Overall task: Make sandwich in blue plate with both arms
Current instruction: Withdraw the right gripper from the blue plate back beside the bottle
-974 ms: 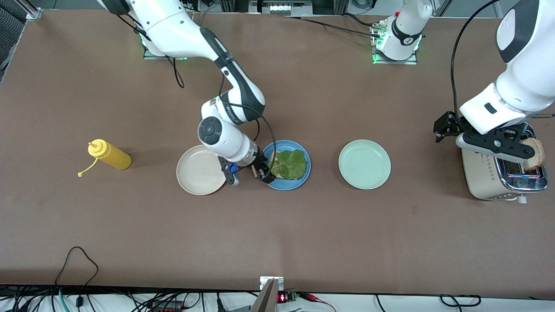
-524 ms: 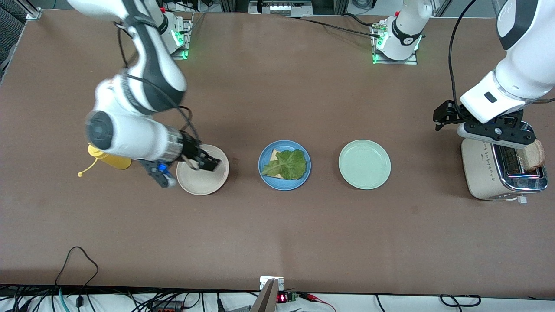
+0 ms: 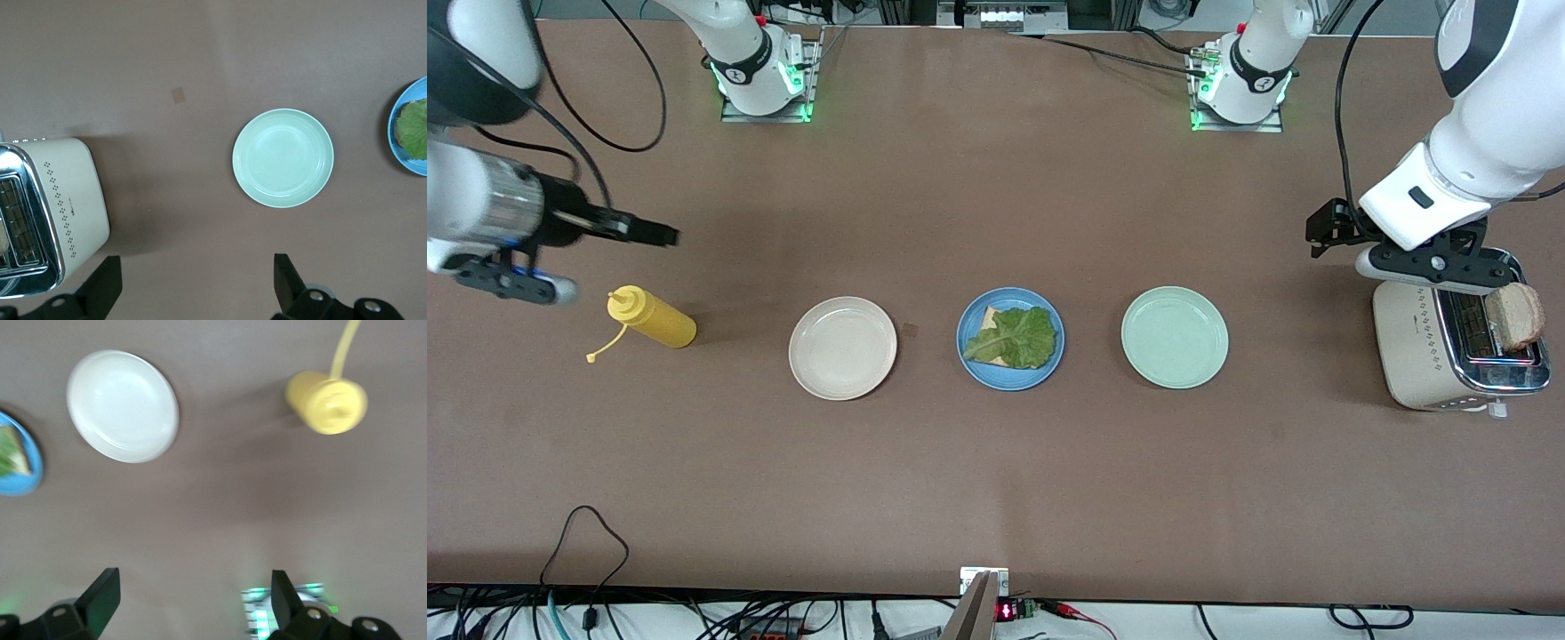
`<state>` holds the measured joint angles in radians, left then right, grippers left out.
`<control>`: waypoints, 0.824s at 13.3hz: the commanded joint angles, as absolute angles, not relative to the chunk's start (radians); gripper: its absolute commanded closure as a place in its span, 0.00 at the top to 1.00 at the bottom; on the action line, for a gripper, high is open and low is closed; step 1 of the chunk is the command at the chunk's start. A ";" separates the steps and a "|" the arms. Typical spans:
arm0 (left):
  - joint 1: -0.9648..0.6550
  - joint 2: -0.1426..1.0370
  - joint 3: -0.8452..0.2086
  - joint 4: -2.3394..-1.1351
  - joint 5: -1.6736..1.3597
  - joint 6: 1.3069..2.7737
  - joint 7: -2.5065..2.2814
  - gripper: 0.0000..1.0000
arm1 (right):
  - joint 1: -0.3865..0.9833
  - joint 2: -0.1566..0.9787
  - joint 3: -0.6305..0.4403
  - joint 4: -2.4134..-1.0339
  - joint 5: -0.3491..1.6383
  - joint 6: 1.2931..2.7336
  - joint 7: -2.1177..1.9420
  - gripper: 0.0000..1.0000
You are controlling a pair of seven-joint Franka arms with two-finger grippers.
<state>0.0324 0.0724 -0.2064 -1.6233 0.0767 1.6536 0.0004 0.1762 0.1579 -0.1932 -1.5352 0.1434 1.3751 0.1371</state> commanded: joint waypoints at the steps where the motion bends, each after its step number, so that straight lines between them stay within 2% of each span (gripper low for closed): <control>1: 0.031 0.060 -0.210 -1.617 0.067 1.629 -0.015 1.00 | 0.060 -0.018 -0.175 -1.754 0.031 1.403 -0.143 1.00; 3: 0.031 0.060 -0.210 -1.617 0.067 1.629 -0.015 1.00 | -0.061 -0.038 -0.175 -1.808 0.020 1.463 -0.400 1.00; 6: 0.029 0.060 -0.210 -1.614 0.067 1.629 -0.015 1.00 | -0.227 -0.034 -0.176 -1.940 0.018 1.697 -0.793 1.00; 8: 0.029 0.060 -0.210 -1.611 0.067 1.629 -0.017 1.00 | -0.267 -0.014 -0.198 -2.018 0.020 1.889 -0.967 1.00; 11: 0.028 0.060 -0.213 -1.611 0.066 1.621 -0.018 1.00 | -0.330 0.084 -0.202 -2.043 0.104 2.089 -1.228 1.00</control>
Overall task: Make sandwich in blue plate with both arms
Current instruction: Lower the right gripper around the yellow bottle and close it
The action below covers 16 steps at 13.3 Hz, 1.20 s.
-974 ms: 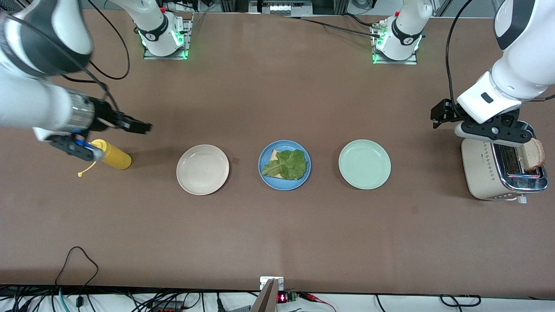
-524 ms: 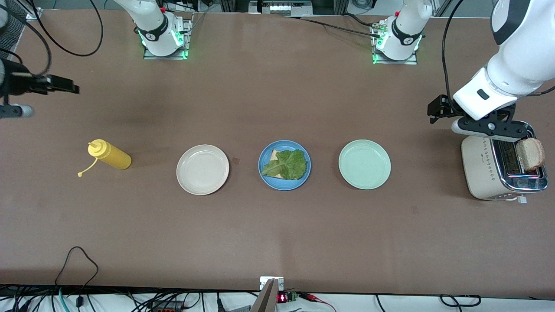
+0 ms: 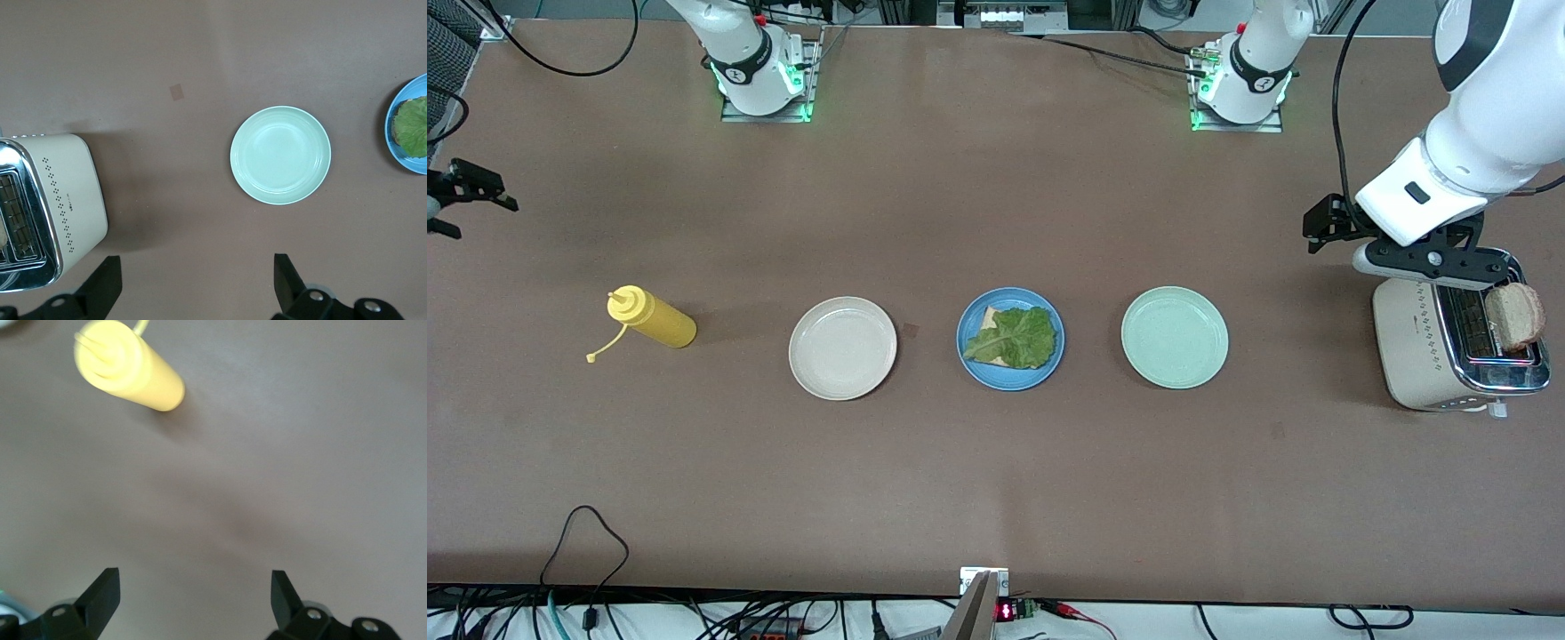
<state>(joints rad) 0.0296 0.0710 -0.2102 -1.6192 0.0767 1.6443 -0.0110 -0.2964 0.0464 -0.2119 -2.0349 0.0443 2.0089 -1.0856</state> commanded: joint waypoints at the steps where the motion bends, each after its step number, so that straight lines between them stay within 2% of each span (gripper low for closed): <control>1: 0.028 0.060 -0.215 -1.611 0.066 1.620 -0.018 1.00 | -0.339 0.116 -0.202 -2.042 0.186 2.112 -1.341 1.00; 6: 0.028 0.060 -0.218 -1.611 0.066 1.617 -0.020 1.00 | -0.414 0.306 -0.202 -1.999 0.705 2.112 -1.974 1.00; 9: 0.028 0.060 -0.218 -1.611 0.066 1.615 -0.018 1.00 | -0.452 0.429 -0.202 -1.918 0.883 1.962 -2.193 1.00; 13: 0.028 0.060 -0.218 -1.611 0.066 1.614 -0.020 1.00 | -0.534 0.627 -0.202 -1.764 1.015 1.700 -2.425 1.00; 16: 0.028 0.060 -0.218 -1.609 0.066 1.614 -0.020 1.00 | -0.557 0.727 -0.201 -1.706 1.063 1.556 -2.525 1.00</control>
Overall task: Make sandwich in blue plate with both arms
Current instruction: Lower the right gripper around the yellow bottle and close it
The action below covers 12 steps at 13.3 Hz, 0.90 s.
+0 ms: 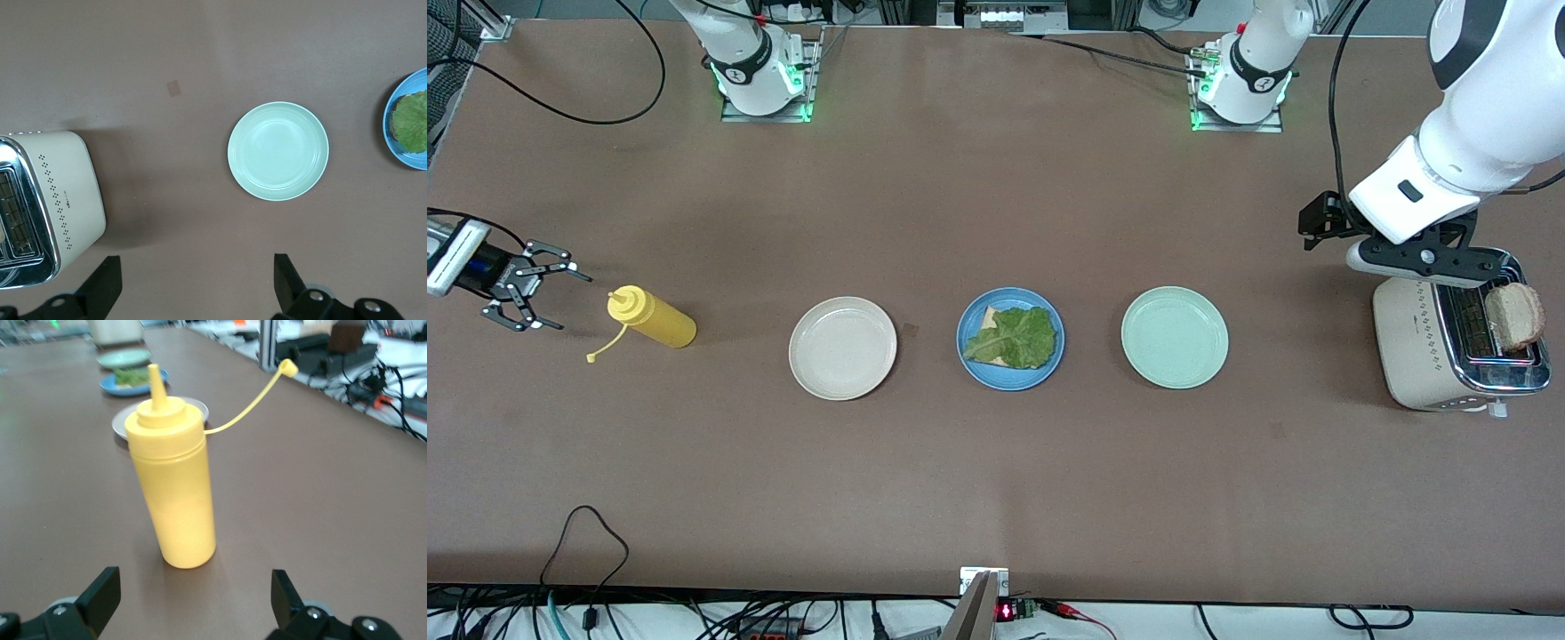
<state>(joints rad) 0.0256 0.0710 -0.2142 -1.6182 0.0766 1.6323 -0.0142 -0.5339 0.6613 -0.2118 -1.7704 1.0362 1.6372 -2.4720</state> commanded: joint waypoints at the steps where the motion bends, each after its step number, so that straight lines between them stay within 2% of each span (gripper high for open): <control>1: 0.028 0.060 -0.218 -1.611 0.066 1.614 -0.020 1.00 | -0.558 0.754 -0.199 -1.691 1.065 1.519 -2.561 1.00; 4: 0.028 0.060 -0.218 -1.611 0.066 1.614 -0.020 1.00 | -0.560 0.830 -0.180 -1.654 1.065 1.422 -2.638 1.00; 12: 0.028 0.060 -0.218 -1.611 0.066 1.614 -0.018 1.00 | -0.522 0.856 -0.112 -1.657 1.101 1.420 -2.683 1.00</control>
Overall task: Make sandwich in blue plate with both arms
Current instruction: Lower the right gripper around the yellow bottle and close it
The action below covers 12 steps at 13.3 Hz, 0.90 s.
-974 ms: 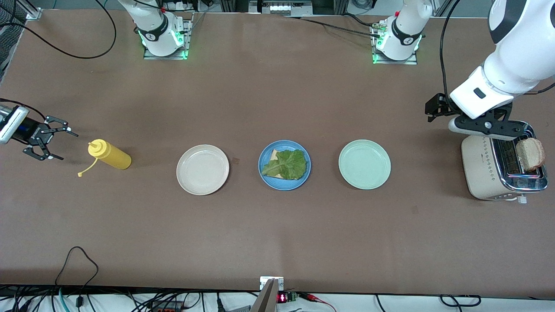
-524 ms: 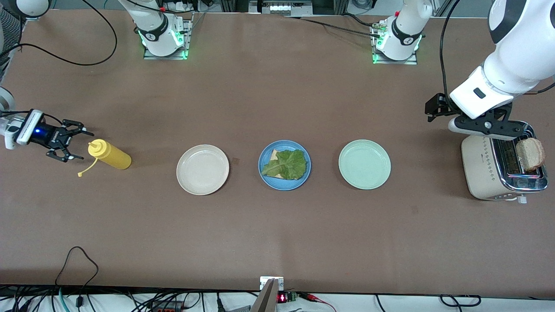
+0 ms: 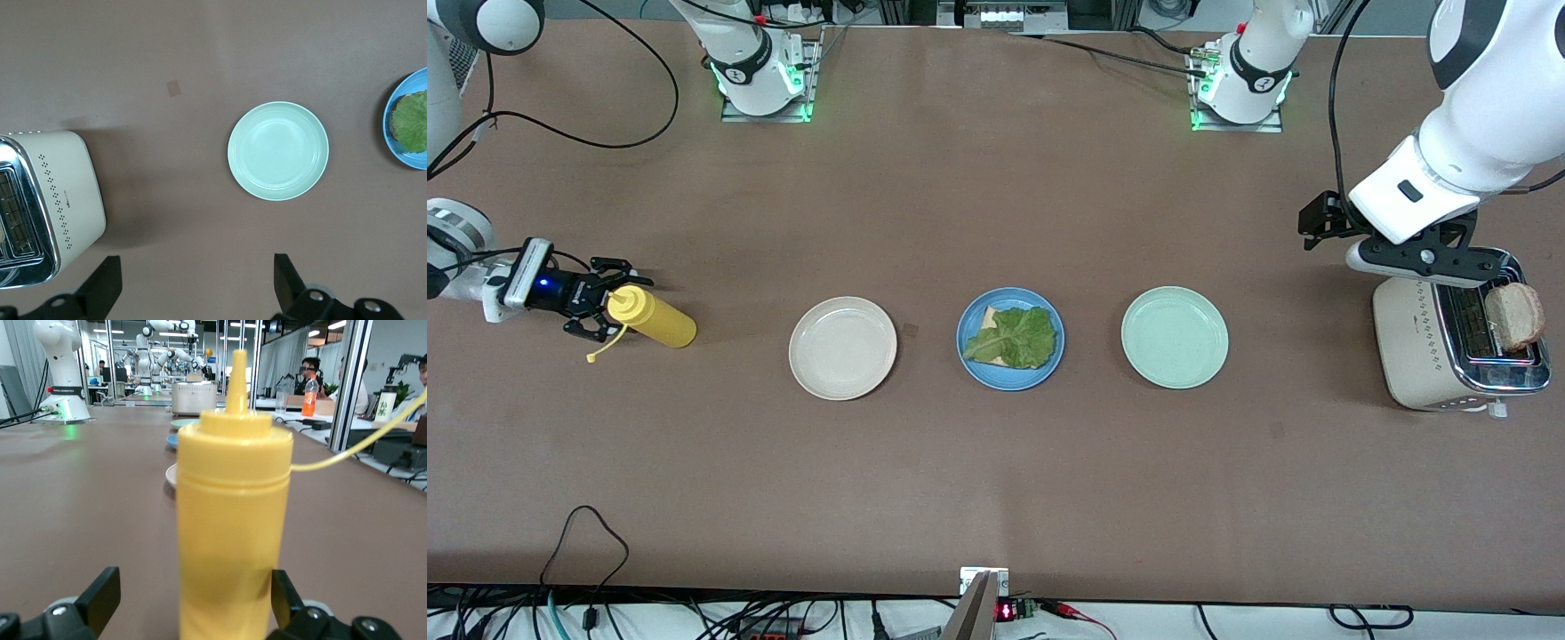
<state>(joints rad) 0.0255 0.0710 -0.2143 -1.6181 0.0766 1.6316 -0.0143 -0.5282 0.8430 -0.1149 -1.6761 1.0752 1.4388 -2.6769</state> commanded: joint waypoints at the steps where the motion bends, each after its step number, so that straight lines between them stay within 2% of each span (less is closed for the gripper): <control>1: 0.028 0.060 -0.218 -1.611 0.066 1.614 -0.018 1.00 | -0.515 0.857 -0.110 -1.657 1.103 1.427 -2.681 1.00; 5: 0.028 0.060 -0.216 -1.611 0.066 1.614 -0.018 1.00 | -0.470 0.870 -0.098 -1.658 1.121 1.443 -2.681 1.00; 6: 0.028 0.060 -0.216 -1.611 0.066 1.614 -0.018 1.00 | -0.456 0.868 -0.098 -1.658 1.126 1.451 -2.681 0.97; 7: 0.028 0.060 -0.216 -1.611 0.066 1.614 -0.018 1.00 | -0.451 0.868 -0.098 -1.658 1.126 1.462 -2.683 0.77; 8: 0.028 0.060 -0.218 -1.611 0.066 1.614 -0.018 1.00 | -0.446 0.868 -0.098 -1.657 1.124 1.463 -2.681 0.44; 9: 0.028 0.060 -0.216 -1.611 0.066 1.614 -0.018 1.00 | -0.439 0.867 -0.098 -1.657 1.123 1.468 -2.678 0.15; 11: 0.028 0.060 -0.216 -1.611 0.066 1.614 -0.018 1.00 | -0.420 0.862 -0.098 -1.657 1.117 1.489 -2.669 0.00; 12: 0.028 0.060 -0.216 -1.611 0.066 1.614 -0.018 1.00 | -0.402 0.850 -0.098 -1.657 1.115 1.499 -2.668 0.00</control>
